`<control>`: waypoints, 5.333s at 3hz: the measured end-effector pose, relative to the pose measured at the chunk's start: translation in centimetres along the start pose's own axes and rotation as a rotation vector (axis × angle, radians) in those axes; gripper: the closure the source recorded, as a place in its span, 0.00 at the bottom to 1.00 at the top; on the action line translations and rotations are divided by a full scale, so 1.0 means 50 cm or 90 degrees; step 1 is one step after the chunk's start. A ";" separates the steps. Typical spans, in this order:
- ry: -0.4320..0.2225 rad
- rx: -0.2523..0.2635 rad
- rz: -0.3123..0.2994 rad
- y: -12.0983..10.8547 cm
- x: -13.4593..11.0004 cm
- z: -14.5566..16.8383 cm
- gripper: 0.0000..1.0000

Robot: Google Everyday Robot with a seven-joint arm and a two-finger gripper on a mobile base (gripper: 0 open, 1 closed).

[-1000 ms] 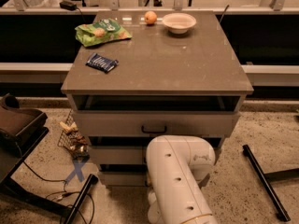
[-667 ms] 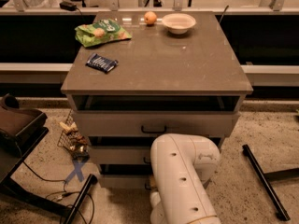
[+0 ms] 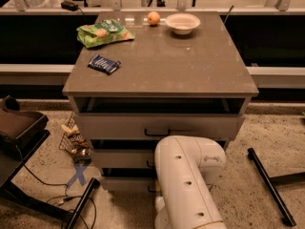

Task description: Open bottom drawer

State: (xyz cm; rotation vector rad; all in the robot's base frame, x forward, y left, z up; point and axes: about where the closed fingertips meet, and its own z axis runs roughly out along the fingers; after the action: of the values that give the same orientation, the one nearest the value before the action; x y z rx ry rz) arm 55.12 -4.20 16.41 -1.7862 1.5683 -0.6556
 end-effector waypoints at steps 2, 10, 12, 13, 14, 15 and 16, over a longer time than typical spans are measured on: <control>0.011 -0.012 -0.005 0.008 0.013 -0.021 1.00; 0.052 -0.141 -0.174 -0.006 -0.072 -0.009 0.02; 0.053 -0.141 -0.173 -0.005 -0.071 -0.008 0.55; 0.053 -0.141 -0.173 -0.005 -0.070 -0.008 0.79; 0.037 -0.155 -0.164 0.026 -0.058 -0.034 0.99; 0.051 -0.215 -0.139 0.144 0.003 -0.129 1.00; 0.070 -0.264 -0.128 0.228 0.051 -0.203 1.00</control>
Offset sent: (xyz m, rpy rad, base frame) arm -0.1648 -0.1457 0.0683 -0.3369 0.2702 -0.1150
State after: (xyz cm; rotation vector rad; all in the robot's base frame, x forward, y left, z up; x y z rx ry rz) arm 40.53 -8.93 14.32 -2.2705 1.7047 -0.5567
